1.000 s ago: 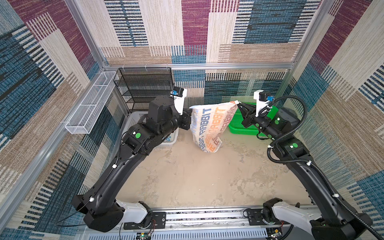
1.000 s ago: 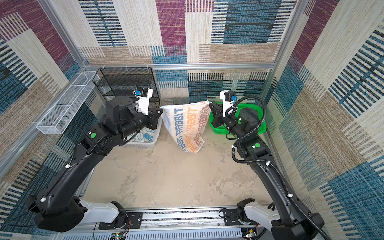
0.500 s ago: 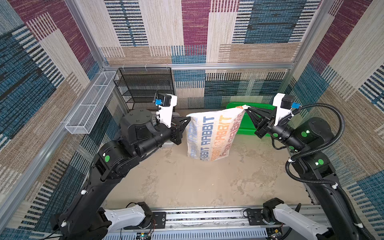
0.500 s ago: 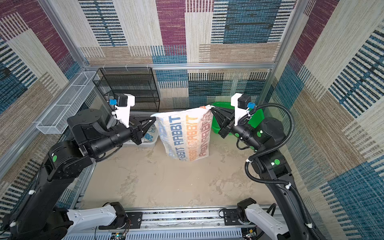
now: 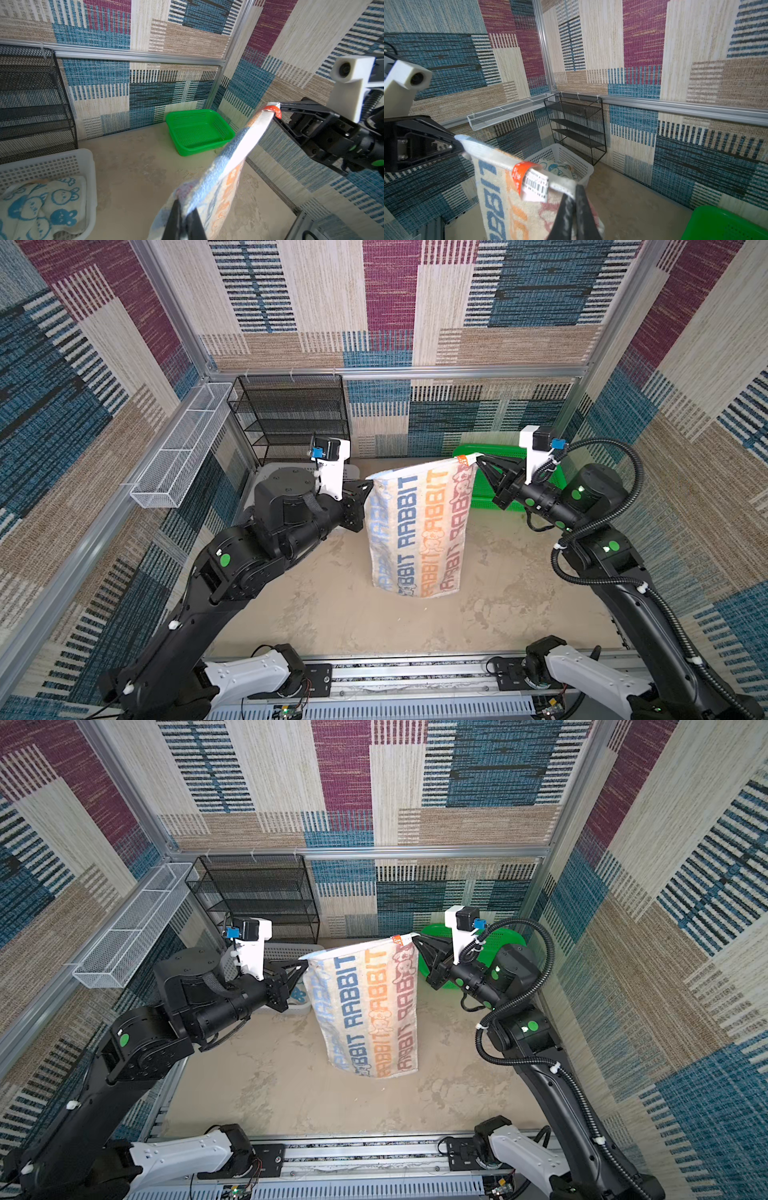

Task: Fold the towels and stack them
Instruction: 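Lift the towel with both grippers and spread it apart between them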

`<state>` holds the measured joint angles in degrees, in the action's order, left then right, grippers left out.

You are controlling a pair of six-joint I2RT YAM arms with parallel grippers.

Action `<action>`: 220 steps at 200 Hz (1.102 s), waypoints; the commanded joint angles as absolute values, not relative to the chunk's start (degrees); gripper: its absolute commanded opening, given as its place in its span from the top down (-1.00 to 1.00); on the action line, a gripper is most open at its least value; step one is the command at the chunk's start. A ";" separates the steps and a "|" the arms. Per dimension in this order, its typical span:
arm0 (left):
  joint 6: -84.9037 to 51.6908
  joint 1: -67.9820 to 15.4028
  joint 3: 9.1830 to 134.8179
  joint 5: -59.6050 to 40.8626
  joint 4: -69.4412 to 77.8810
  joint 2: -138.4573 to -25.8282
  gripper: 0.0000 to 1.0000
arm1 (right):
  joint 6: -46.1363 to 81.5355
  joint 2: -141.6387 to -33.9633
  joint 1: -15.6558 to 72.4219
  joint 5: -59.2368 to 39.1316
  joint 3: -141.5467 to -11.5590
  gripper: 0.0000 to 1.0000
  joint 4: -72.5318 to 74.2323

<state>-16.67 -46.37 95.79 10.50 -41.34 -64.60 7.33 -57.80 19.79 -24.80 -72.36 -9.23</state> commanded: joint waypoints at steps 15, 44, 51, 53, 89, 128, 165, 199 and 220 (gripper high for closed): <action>-14.02 -46.21 95.86 19.15 -38.96 -66.02 1.00 | 5.98 -58.97 19.70 -20.98 -72.62 1.00 -7.32; -14.13 -46.21 96.43 17.58 -39.46 -67.42 1.00 | 5.51 -58.66 19.70 -22.19 -72.51 1.00 -7.32; -14.15 -46.23 96.20 17.20 -39.45 -67.57 1.00 | 5.37 -58.30 19.69 -22.42 -72.36 1.00 -7.38; -14.22 -46.23 96.16 17.20 -39.39 -67.65 1.00 | 5.36 -58.24 19.69 -22.48 -72.34 1.00 -7.51; -15.25 -46.22 95.36 16.74 -39.77 -67.48 1.00 | 5.10 -55.69 19.69 -22.84 -71.60 1.00 -8.44; -16.08 -46.23 96.49 13.02 -40.34 -65.08 1.00 | 5.28 -54.01 19.69 -24.59 -73.09 1.00 -9.74; -16.78 -46.23 96.55 8.56 -40.43 -62.09 1.00 | 7.07 -52.65 19.70 -28.83 -74.45 1.00 -8.50; -17.64 -46.23 95.74 8.25 -40.56 -61.18 1.00 | 8.00 -52.38 19.70 -26.90 -75.14 1.00 -8.35; -17.35 -46.23 95.54 10.83 -40.66 -62.19 1.00 | 7.67 -53.01 19.71 -22.51 -75.00 1.00 -8.97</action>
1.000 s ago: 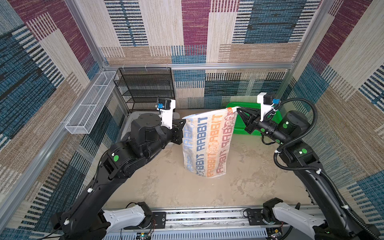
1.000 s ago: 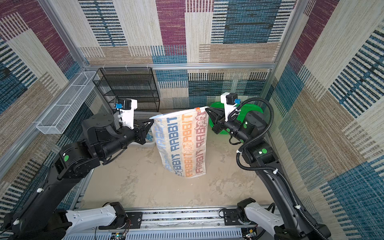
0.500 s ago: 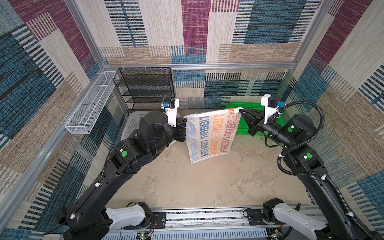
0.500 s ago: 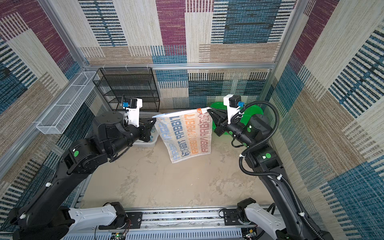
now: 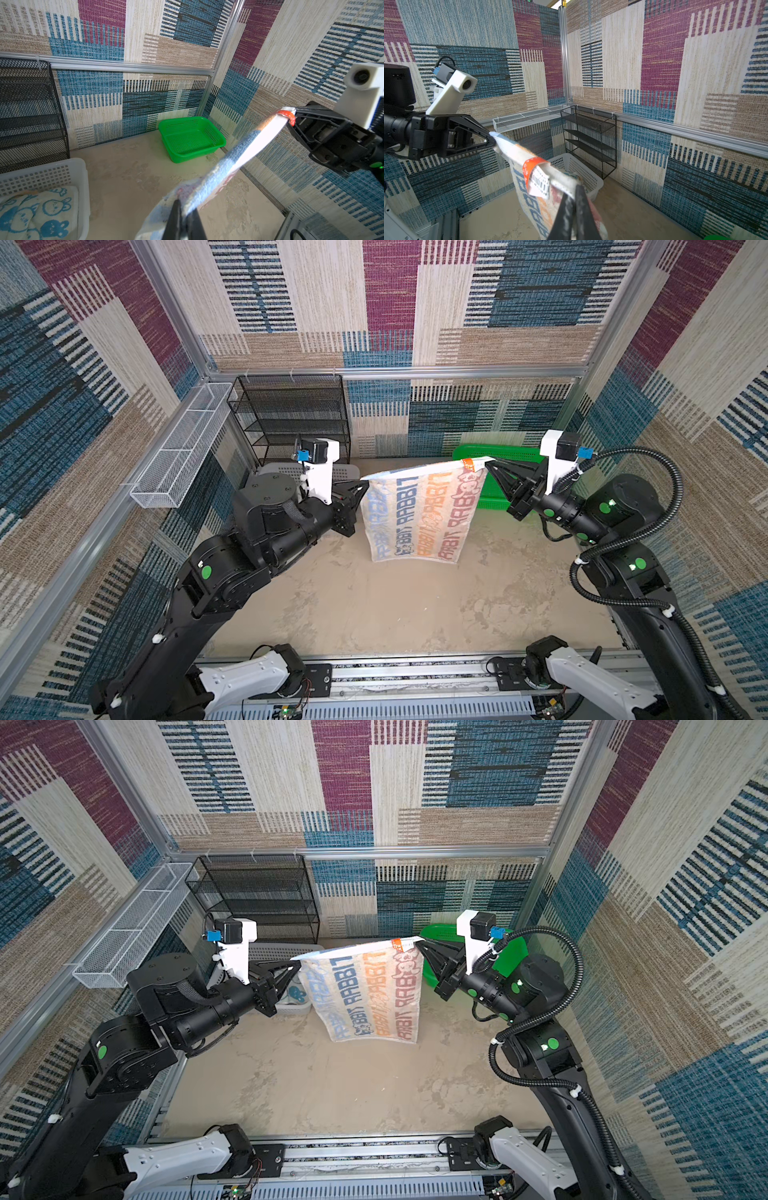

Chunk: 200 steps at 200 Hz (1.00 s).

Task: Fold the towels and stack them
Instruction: 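Lift the towel with both grippers and spread it apart between them, then lower the spread towel flat onto the table with both grippers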

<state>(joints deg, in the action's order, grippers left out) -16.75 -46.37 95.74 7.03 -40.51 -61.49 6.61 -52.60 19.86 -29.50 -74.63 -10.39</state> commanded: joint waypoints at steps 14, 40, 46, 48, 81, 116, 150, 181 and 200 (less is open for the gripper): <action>-16.94 -46.19 95.84 13.66 -41.04 -63.70 1.00 | 7.13 -54.04 19.69 -20.03 -74.98 1.00 -9.67; -14.78 -46.19 96.54 18.43 -40.66 -67.36 1.00 | 5.88 -56.84 19.74 -16.84 -74.38 1.00 -9.36; -14.09 -46.03 96.70 19.51 -40.30 -68.28 1.00 | 5.45 -57.60 19.74 -16.19 -74.27 1.00 -8.98; -13.85 -46.01 96.68 19.86 -40.13 -68.64 1.00 | 5.34 -57.88 19.75 -15.96 -74.20 1.00 -8.79; -11.91 -42.00 96.42 22.16 -37.87 -74.68 1.00 | 3.47 -63.07 19.70 -12.11 -72.65 1.00 -5.24; -11.07 -37.29 94.13 22.33 -34.93 -81.46 1.00 | 2.12 -69.24 19.68 -9.37 -68.70 1.00 -0.35; -10.77 -36.03 88.12 22.22 -30.29 -85.61 1.00 | 1.02 -73.43 19.65 -6.48 -63.15 1.00 3.74; -12.40 -35.57 83.65 21.29 -28.78 -87.48 1.00 | 1.81 -76.51 19.63 -5.08 -58.60 1.00 4.92; -13.88 -35.57 82.02 19.58 -29.33 -88.43 1.00 | 3.11 -77.50 19.64 -4.45 -55.63 1.00 5.25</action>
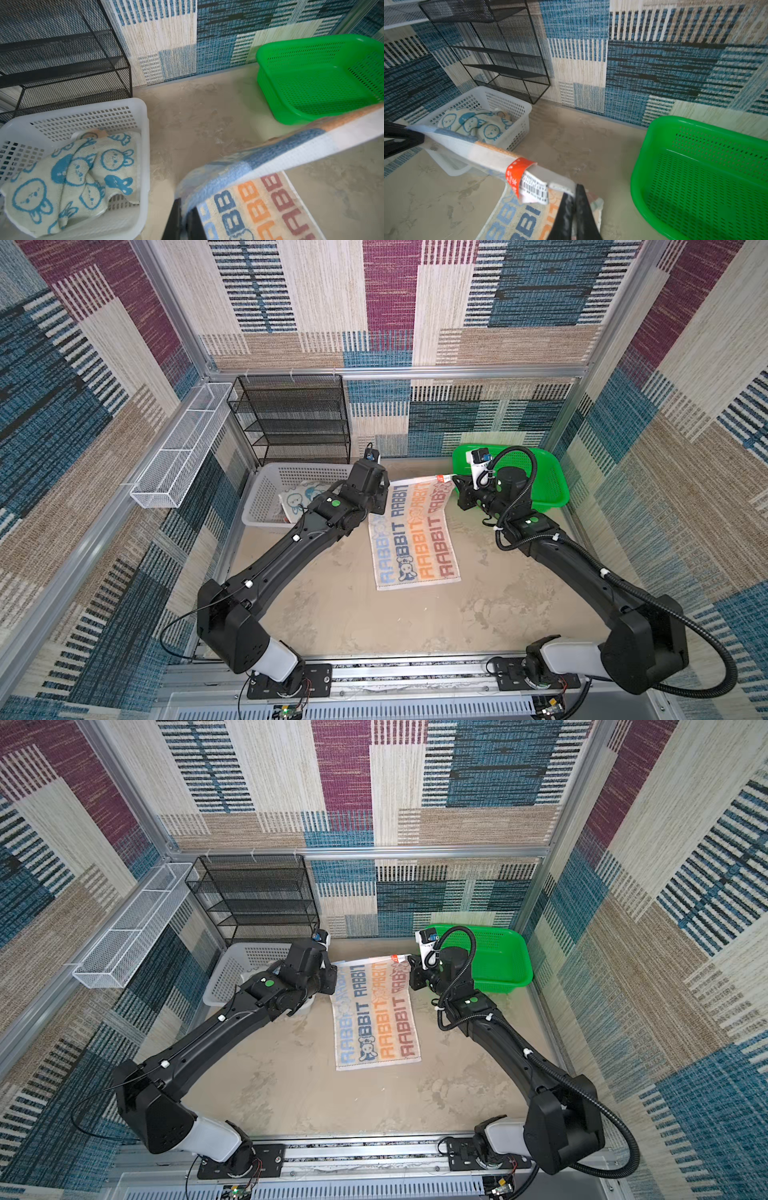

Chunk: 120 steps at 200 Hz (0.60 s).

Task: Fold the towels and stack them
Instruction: 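Lower the spread towel flat onto the table with both grippers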

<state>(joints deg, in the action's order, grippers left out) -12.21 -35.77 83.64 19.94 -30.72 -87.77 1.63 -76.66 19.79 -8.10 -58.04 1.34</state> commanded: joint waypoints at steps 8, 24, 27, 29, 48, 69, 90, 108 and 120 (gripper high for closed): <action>-14.59 -35.59 81.02 18.87 -29.18 -88.67 1.00 | 3.79 -77.61 19.63 -4.40 -54.24 1.00 5.47; -16.24 -35.60 78.86 17.03 -29.15 -89.02 1.00 | 5.40 -77.27 19.61 -4.83 -51.06 1.00 5.73; -16.48 -35.60 78.50 16.60 -29.21 -89.08 1.00 | 5.61 -77.22 19.65 -4.94 -50.65 1.00 5.72; -16.71 -35.60 78.25 16.32 -29.23 -89.07 1.00 | 5.84 -77.09 19.61 -5.06 -50.28 1.00 5.76; -18.92 -35.59 75.83 13.08 -29.53 -89.04 1.00 | 7.40 -76.22 19.66 -5.82 -46.87 1.00 5.32; -21.33 -35.64 73.16 9.23 -30.31 -88.22 1.00 | 8.88 -74.83 19.62 -5.72 -44.17 1.00 3.52; -22.70 -35.85 70.02 5.95 -30.34 -86.57 1.00 | 10.46 -72.77 19.62 -6.12 -41.47 1.00 1.76; -23.53 -36.14 67.88 4.32 -31.26 -85.16 1.00 | 11.99 -71.06 19.64 -6.93 -39.20 1.00 0.34; -23.89 -36.51 66.50 3.47 -31.76 -84.22 1.00 | 13.47 -69.85 19.73 -7.39 -38.11 1.00 -1.10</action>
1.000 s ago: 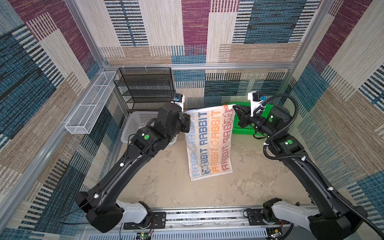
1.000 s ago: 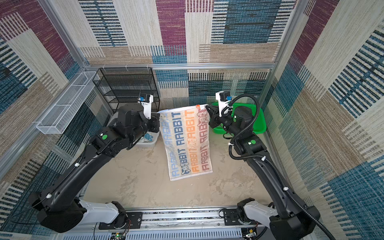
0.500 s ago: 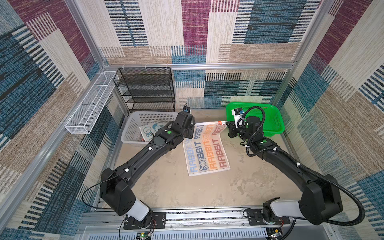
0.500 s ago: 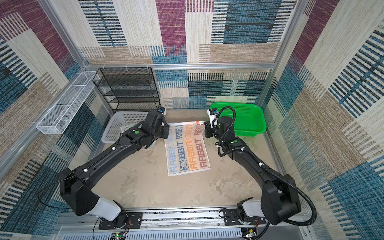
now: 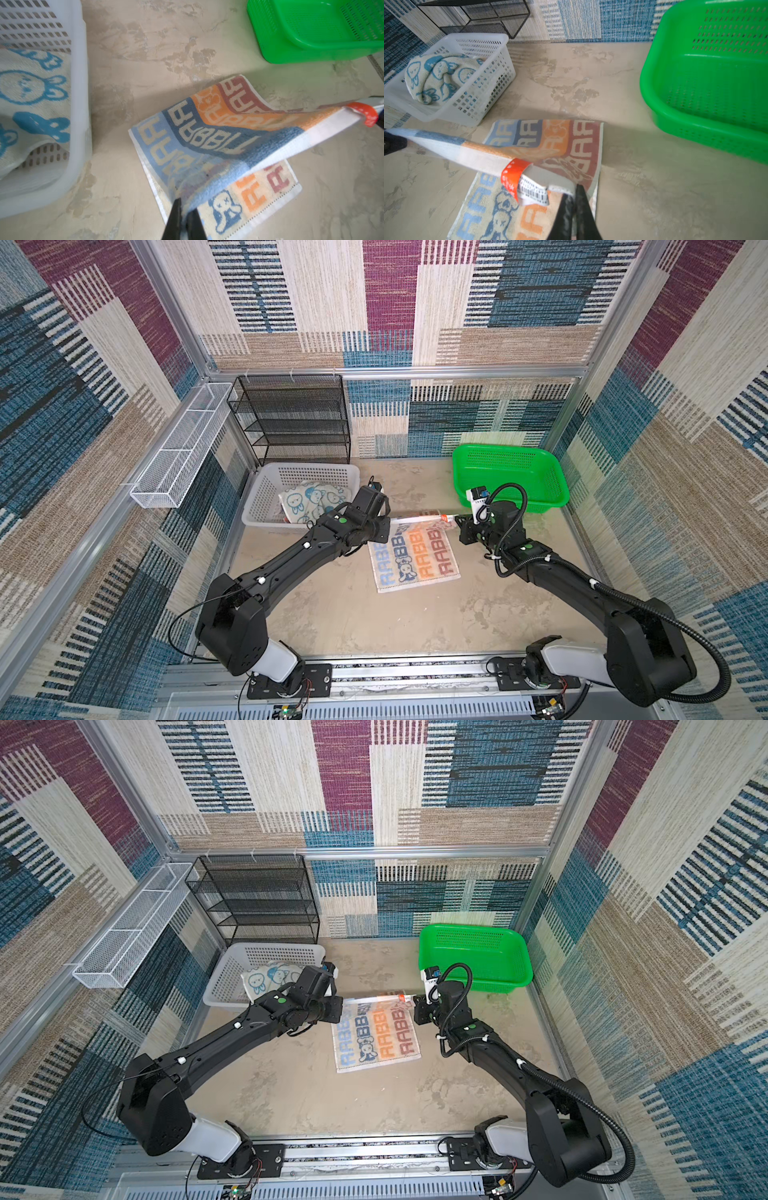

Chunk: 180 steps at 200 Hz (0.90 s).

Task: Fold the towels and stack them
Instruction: 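Lower the spread towel flat onto the table with both grippers, then fold the held edge over toward the robot with both grippers and release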

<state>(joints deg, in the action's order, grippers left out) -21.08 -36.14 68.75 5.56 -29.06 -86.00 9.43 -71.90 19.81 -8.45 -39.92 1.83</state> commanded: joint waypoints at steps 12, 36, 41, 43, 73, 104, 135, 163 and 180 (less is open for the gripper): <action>-24.25 -36.98 65.23 2.89 -32.31 -83.24 1.00 | 14.63 -68.85 19.67 -8.07 -37.03 1.00 -2.29; -24.90 -38.00 62.61 2.81 -32.88 -81.92 1.00 | 16.66 -67.22 19.67 -9.99 -34.56 1.00 -3.14; -25.19 -38.13 62.01 2.90 -32.87 -81.89 1.00 | 17.04 -67.05 19.70 -10.41 -34.05 1.00 -3.01; -25.33 -38.21 61.82 2.97 -32.87 -81.91 1.00 | 17.13 -66.98 19.72 -10.68 -33.69 1.00 -2.82; -26.79 -39.36 59.24 3.51 -30.84 -83.09 1.00 | 19.15 -66.07 19.75 -12.27 -30.66 1.00 -1.63; -28.30 -40.42 56.79 3.19 -28.37 -84.35 1.00 | 20.68 -65.40 19.72 -13.43 -27.97 1.00 -0.90; -29.82 -41.41 54.02 3.23 -25.95 -84.90 1.00 | 22.80 -65.70 19.70 -15.21 -25.18 1.00 1.16; -30.74 -42.24 52.20 3.42 -24.81 -85.73 1.00 | 23.96 -66.29 19.69 -15.93 -23.53 1.00 1.61; -30.94 -42.95 51.67 3.42 -24.06 -86.29 1.00 | 24.87 -66.24 19.71 -16.74 -22.41 1.00 1.95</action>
